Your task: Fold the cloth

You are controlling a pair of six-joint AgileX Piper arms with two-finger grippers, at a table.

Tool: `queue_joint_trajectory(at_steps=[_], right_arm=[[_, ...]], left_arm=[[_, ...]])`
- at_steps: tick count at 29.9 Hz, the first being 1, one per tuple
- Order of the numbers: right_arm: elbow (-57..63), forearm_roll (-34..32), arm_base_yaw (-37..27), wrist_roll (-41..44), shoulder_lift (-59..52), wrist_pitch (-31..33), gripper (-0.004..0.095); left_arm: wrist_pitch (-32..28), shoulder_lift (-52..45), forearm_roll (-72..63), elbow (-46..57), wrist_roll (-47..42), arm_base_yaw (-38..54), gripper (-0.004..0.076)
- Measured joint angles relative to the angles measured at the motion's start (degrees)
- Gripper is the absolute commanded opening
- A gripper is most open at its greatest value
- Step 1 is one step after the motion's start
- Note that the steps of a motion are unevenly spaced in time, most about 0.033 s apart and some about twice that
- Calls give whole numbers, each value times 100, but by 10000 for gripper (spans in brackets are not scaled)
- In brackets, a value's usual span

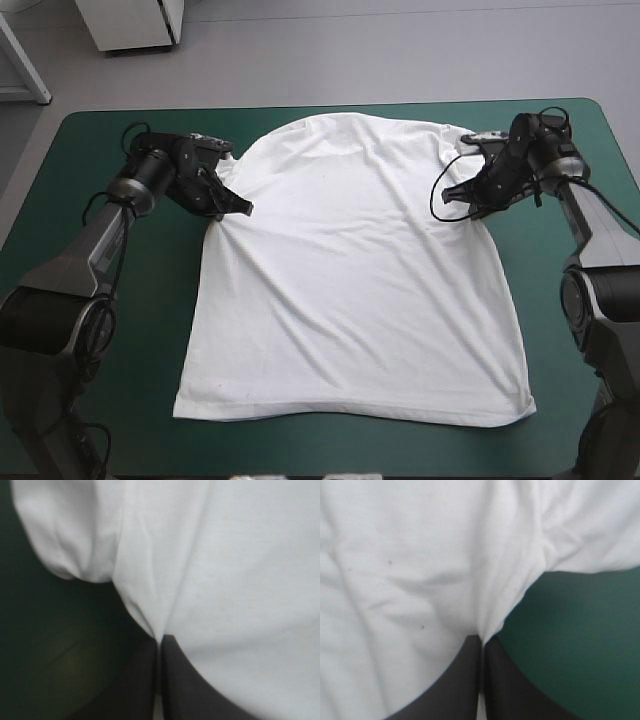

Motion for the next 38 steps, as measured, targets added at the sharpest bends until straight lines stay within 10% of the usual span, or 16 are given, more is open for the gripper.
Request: queue_joint_trajectory(at_steps=[20, 38], right_arm=[[-469, -9, 0, 15, -2731, 399, -13], [-1283, 109, 0, 15, -3201, -418, -17]], left_arm=[[243, -3189, 262, -27, 20, 0, -9], [-1412, -3479, 65, -236, 14, 0, -9]])
